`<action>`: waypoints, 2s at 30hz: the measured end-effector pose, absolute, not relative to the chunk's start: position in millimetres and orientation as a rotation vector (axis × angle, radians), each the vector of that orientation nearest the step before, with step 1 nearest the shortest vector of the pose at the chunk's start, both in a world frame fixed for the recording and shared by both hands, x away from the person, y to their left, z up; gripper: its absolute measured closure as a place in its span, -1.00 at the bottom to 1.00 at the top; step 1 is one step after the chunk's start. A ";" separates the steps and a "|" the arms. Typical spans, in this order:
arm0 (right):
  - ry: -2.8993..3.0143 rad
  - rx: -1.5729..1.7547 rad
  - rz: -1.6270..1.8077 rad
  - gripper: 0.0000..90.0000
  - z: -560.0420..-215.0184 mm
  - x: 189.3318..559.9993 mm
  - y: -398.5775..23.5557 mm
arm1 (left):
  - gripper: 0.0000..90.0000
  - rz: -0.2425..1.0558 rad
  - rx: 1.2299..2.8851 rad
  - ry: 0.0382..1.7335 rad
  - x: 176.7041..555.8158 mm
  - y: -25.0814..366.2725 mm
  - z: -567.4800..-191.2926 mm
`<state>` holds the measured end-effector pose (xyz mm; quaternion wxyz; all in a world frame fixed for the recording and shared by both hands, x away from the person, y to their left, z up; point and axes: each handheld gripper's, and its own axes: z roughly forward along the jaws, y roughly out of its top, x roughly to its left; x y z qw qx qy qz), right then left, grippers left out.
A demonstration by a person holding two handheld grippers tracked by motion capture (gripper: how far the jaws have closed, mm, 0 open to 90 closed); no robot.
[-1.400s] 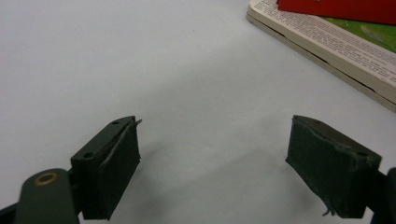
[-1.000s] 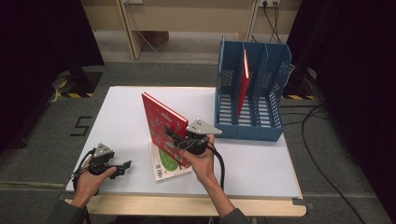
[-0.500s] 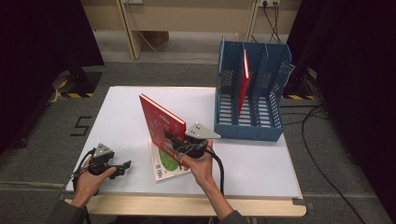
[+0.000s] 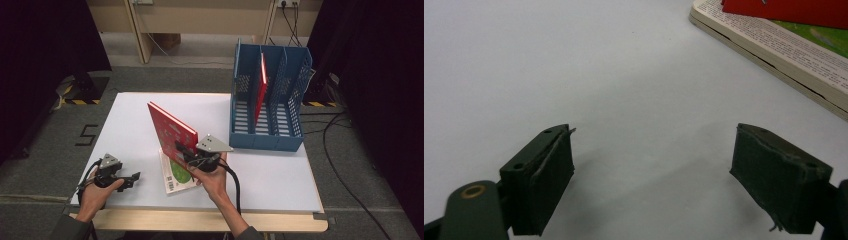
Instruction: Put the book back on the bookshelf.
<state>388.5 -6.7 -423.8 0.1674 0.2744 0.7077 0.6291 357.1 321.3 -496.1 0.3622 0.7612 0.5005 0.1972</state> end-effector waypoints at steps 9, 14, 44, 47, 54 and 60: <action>1.990 0.778 1.798 0.67 -427.6 389.2 -6.8 | -0.64 0.506 1.961 1.288 357.3 321.6 -496.3; 1.986 0.784 1.800 0.67 -430.4 391.0 -6.4 | -0.64 0.503 1.961 1.287 357.5 320.8 -496.5; 1.986 0.857 1.795 0.76 -430.3 396.9 -17.5 | -0.64 0.507 1.960 1.287 357.1 323.4 -496.3; 1.981 0.850 1.789 0.76 -427.1 395.8 -20.1 | -0.64 0.507 1.961 1.286 357.2 323.5 -496.2; 1.952 0.827 1.776 0.76 -418.2 392.6 -27.7 | -0.64 0.508 1.962 1.287 357.5 323.7 -496.2; 1.916 0.830 1.772 0.76 -408.1 390.4 -36.9 | -0.64 0.514 1.961 1.289 357.8 324.1 -496.1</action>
